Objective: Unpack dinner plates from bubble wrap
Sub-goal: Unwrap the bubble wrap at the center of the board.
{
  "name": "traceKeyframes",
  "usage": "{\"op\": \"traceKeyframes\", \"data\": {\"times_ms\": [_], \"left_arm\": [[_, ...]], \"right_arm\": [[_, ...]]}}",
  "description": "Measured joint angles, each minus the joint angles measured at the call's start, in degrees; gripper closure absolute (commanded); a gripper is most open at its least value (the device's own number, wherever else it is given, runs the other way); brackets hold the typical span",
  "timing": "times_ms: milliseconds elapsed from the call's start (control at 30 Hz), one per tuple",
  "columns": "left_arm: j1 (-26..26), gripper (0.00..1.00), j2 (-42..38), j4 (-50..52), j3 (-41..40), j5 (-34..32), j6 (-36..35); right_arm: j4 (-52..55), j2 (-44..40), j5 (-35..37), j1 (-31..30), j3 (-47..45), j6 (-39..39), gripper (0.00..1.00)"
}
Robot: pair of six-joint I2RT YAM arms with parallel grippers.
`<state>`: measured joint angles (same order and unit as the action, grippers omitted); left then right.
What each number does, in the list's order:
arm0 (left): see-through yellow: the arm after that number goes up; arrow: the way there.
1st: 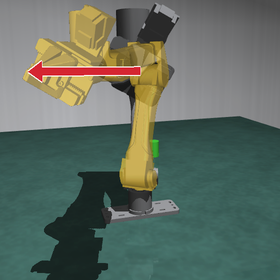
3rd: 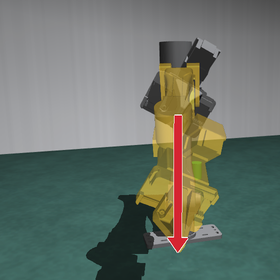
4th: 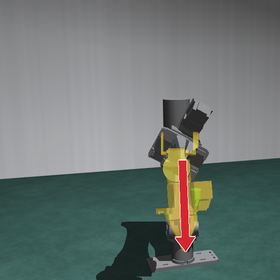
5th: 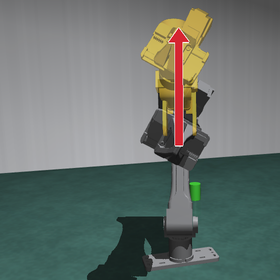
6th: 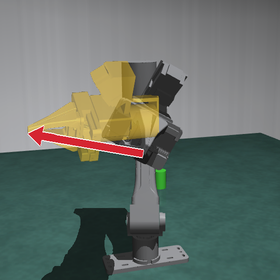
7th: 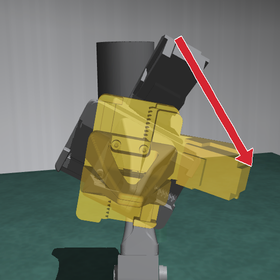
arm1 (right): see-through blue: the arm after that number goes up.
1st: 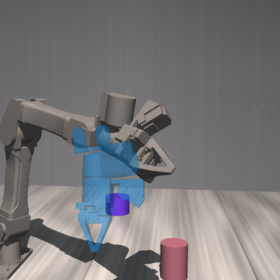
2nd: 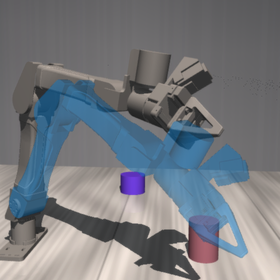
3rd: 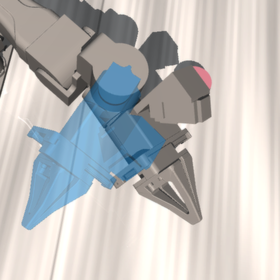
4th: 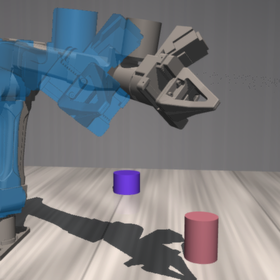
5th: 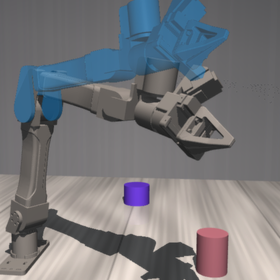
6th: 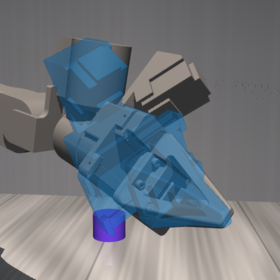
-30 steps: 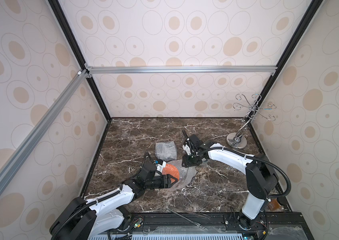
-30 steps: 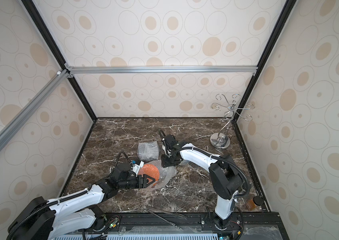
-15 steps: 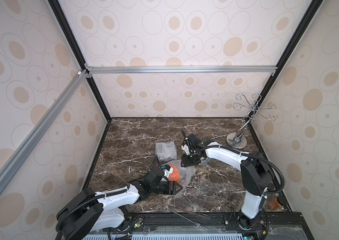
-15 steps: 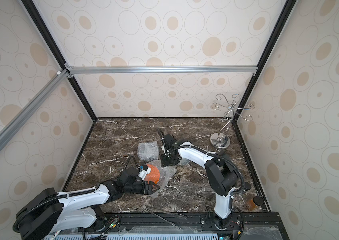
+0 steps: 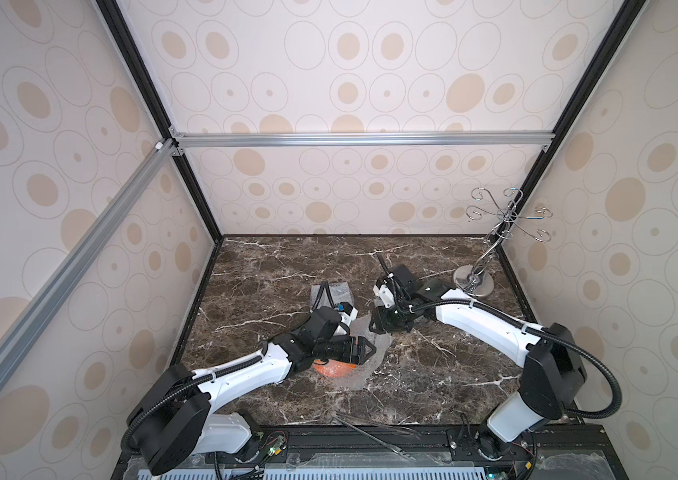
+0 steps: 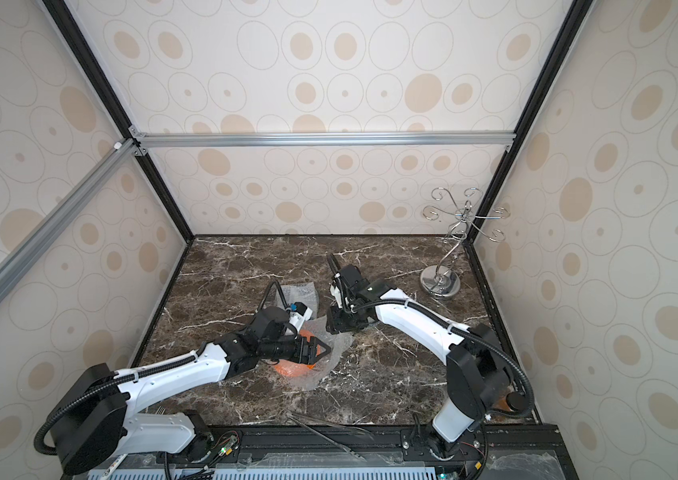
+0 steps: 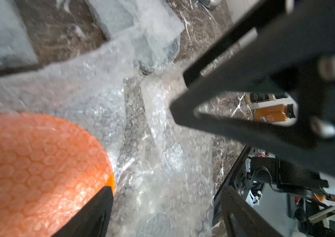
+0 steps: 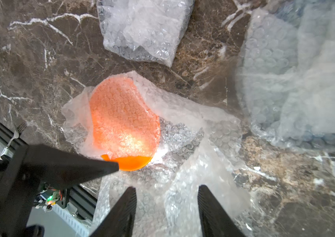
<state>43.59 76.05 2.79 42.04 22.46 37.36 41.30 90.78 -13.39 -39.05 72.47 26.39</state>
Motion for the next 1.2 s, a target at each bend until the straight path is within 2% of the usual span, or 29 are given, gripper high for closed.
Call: {"op": "traceKeyframes", "data": {"times_ms": [200,367,667,933,1067,1200], "left_arm": [[-4.13,0.16,6.08,8.35,11.47,-3.61,-8.57],[-6.49,0.18,11.1,11.89,17.07,-6.36,-13.75],[-7.23,0.24,18.62,15.82,20.9,-7.93,-20.55],[-7.23,0.28,20.09,15.69,21.11,-4.66,-22.75],[-7.23,0.36,21.42,15.1,21.24,-3.26,-23.28],[-7.23,0.57,24.2,14.82,22.12,-2.38,-24.09]], "right_arm": [[1.36,-6.19,1.18,0.0,-4.48,4.04,0.46],[1.81,-9.49,1.53,0.0,-8.13,6.64,0.46],[0.74,-9.99,0.72,0.0,-10.12,9.22,0.46],[-1.44,-5.25,-0.11,-0.04,-9.4,9.75,0.48],[-2.75,-2.82,-0.15,-0.11,-9.01,9.97,0.52],[-3.93,-1.62,-0.11,-0.13,-8.44,10.16,0.61]]}}
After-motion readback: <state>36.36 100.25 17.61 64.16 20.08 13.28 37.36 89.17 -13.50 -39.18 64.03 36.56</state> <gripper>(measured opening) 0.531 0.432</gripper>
